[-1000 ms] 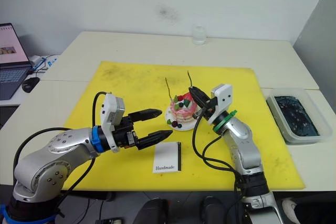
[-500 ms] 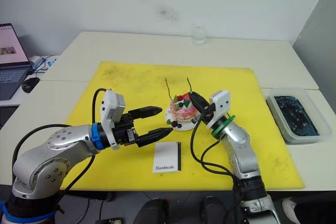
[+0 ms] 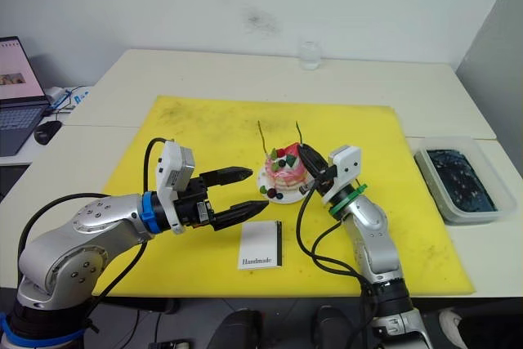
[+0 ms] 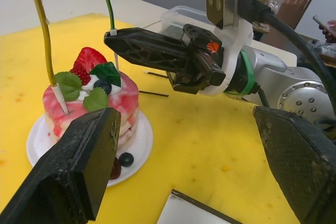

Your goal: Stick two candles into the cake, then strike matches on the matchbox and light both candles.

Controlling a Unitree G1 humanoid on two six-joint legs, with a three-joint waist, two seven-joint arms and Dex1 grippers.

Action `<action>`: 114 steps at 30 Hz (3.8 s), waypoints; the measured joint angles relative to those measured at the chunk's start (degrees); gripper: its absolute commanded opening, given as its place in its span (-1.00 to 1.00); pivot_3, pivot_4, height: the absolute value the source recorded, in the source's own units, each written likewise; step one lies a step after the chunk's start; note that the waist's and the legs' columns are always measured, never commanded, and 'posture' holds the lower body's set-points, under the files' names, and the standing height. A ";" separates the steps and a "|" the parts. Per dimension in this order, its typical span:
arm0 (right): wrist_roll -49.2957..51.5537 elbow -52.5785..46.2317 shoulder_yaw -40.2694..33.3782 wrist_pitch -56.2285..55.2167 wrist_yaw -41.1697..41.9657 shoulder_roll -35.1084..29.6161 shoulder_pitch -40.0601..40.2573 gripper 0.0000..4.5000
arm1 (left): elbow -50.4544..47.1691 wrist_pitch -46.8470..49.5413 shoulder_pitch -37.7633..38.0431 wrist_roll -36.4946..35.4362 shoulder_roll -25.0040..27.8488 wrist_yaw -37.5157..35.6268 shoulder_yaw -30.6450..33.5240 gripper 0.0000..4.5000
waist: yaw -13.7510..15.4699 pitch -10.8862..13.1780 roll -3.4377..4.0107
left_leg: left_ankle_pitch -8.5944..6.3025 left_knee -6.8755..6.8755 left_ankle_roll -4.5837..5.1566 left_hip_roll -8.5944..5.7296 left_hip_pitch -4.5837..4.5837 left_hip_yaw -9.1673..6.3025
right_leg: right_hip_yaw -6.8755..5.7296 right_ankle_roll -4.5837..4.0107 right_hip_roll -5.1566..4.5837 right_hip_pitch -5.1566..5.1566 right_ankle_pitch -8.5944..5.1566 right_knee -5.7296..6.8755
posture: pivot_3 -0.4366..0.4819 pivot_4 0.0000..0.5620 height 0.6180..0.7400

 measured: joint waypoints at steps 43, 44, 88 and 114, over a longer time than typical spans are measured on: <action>-1.56 1.25 0.85 -3.82 -1.99 2.10 4.88 0.09 | 0.03 -1.62 0.22 3.08 -0.02 -1.78 -2.08 1.00 | -0.18 0.01 0.01 | 0.00 -0.02 0.00 0.00 0.01 0.00 | 0.00 -0.01 -0.05 0.00 -0.01 -0.01 | -0.05 -0.47 1.00; -1.22 0.17 0.86 -3.00 -1.67 1.28 4.89 0.23 | 0.03 -1.86 0.30 3.46 -0.02 -2.08 -2.33 1.00 | -0.20 0.01 0.01 | 0.00 -0.02 0.00 0.00 0.01 0.00 | 0.00 -0.01 -0.05 0.00 -0.01 -0.01 | -0.05 -0.47 1.00; 7.04 -32.16 9.19 39.32 15.21 -36.25 10.05 -0.99 | 22.16 34.05 3.15 -50.19 4.58 35.20 4.38 1.00 | 0.54 0.03 -0.05 | 0.00 0.00 0.00 -0.17 0.04 0.05 | -0.03 -0.03 -0.40 0.03 -0.04 -0.07 | -0.05 -0.47 1.00; 3.42 -29.19 18.05 46.75 16.33 -33.18 1.45 -0.99 | 21.30 20.76 1.88 -61.58 6.72 46.21 -9.14 1.00 | 1.20 0.02 -0.05 | 0.00 0.00 0.00 -0.23 0.03 0.04 | -0.06 -0.17 -0.41 0.06 -0.13 -0.10 | -0.05 -0.47 1.00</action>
